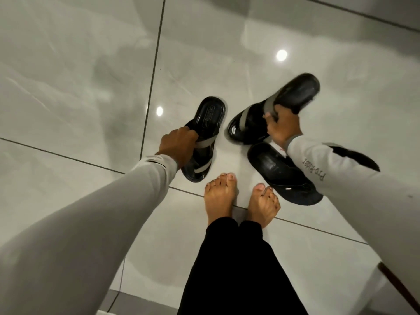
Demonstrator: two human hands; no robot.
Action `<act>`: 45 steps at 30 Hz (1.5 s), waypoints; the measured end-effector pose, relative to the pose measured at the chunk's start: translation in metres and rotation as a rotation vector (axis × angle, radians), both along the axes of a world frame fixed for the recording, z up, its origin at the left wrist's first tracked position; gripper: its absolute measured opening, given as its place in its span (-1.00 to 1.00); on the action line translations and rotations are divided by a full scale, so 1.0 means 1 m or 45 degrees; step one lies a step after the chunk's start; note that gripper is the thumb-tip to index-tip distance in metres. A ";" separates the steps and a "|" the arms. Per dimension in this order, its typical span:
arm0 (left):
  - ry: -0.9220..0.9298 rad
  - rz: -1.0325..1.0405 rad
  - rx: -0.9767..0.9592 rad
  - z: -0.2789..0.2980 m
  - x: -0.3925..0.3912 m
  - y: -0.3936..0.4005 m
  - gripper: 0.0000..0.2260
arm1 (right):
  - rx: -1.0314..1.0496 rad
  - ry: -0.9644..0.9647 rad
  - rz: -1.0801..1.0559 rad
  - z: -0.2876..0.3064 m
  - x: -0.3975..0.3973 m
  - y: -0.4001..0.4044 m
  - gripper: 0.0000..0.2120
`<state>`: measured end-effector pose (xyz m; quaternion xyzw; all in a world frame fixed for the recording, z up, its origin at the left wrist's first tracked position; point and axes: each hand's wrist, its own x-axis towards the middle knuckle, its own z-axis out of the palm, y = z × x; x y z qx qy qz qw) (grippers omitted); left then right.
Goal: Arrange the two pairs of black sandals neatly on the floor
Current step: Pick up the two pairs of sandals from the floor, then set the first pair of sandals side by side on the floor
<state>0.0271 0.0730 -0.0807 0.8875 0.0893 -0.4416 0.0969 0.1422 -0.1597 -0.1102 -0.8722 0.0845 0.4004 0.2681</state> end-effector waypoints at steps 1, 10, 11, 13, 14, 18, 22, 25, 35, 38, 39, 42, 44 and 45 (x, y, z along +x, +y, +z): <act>-0.020 0.011 0.003 0.003 0.003 0.005 -0.78 | 0.016 -0.001 0.074 0.004 -0.001 0.009 -0.75; -0.131 0.078 0.044 0.005 0.035 0.031 -0.82 | 0.005 0.126 0.526 0.023 -0.012 0.076 -0.78; -0.136 0.066 0.047 0.005 0.036 0.032 -0.82 | 0.005 0.129 0.561 0.025 -0.013 0.081 -0.78; -0.146 0.048 0.044 0.006 0.037 0.032 -0.82 | 0.011 0.127 0.620 0.026 -0.015 0.090 -0.80; -0.157 0.045 0.039 0.006 0.038 0.032 -0.82 | 0.016 0.124 0.647 0.027 -0.015 0.095 -0.80; -0.196 0.024 0.037 0.009 0.041 0.032 -0.80 | 0.085 0.100 0.720 0.028 -0.015 0.105 -0.74; -0.315 0.064 0.075 0.011 0.040 0.037 -0.68 | 0.141 -0.096 0.585 0.029 -0.024 0.093 -0.59; -0.234 0.295 0.092 0.008 0.038 0.040 -0.59 | -0.050 -0.130 0.526 0.027 -0.031 0.079 -0.41; -0.170 0.818 -0.184 -0.011 0.038 0.040 -0.60 | 0.086 0.059 0.509 0.025 -0.035 0.079 -0.21; -0.167 0.784 -0.206 0.003 0.030 0.038 -0.57 | 0.040 0.068 0.553 0.038 -0.036 0.067 -0.21; -0.182 0.766 -0.216 0.011 0.028 0.034 -0.58 | 0.010 0.080 0.541 0.046 -0.036 0.056 -0.22; -0.232 0.741 -0.213 0.041 0.019 0.007 -0.63 | -0.133 0.205 0.506 0.073 -0.037 0.011 -0.23; -0.202 0.681 -0.259 0.055 0.013 -0.022 -0.63 | -0.229 0.273 0.465 0.088 -0.037 -0.026 -0.26; -0.153 0.630 -0.287 0.060 0.011 -0.041 -0.66 | -0.288 0.283 0.428 0.094 -0.036 -0.046 -0.28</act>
